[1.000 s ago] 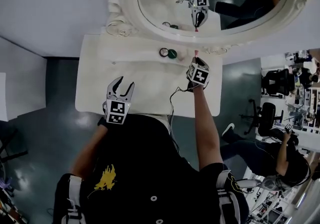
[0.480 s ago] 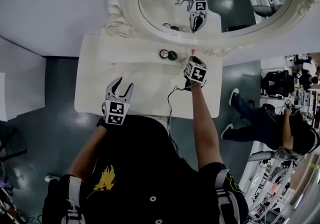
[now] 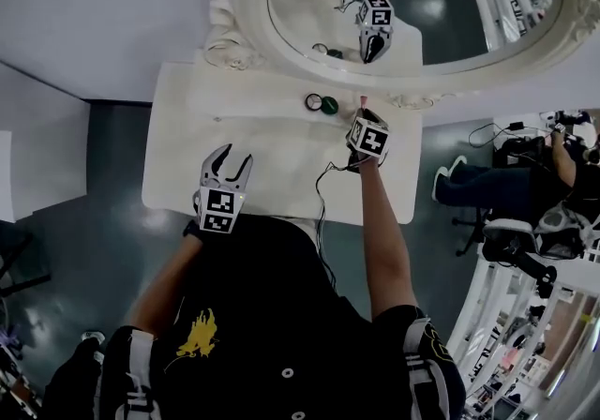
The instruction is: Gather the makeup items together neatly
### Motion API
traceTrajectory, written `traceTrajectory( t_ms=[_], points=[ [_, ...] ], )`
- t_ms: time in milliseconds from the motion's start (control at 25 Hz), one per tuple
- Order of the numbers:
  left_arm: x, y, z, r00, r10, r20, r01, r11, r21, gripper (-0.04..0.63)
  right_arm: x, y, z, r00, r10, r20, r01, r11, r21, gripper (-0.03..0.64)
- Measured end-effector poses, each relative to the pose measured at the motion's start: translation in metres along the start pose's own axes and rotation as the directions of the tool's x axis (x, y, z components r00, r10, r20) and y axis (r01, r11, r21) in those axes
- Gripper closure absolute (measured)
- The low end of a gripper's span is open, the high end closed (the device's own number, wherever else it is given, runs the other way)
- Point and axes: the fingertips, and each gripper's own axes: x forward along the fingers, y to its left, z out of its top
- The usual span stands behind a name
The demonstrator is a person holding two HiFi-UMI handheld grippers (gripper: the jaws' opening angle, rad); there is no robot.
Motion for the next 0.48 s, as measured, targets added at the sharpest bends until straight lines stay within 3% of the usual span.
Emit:
traceTrajectory(
  t_ms=[480],
  points=[
    [0.0035,0.0017,-0.0028,1.0,0.001,-0.012,-0.001,1.0,-0.005,0.379,0.0088,-0.001,-0.0102,0.999,0.033,-0.016,-0.031,0.997,0.077,0.558]
  ],
)
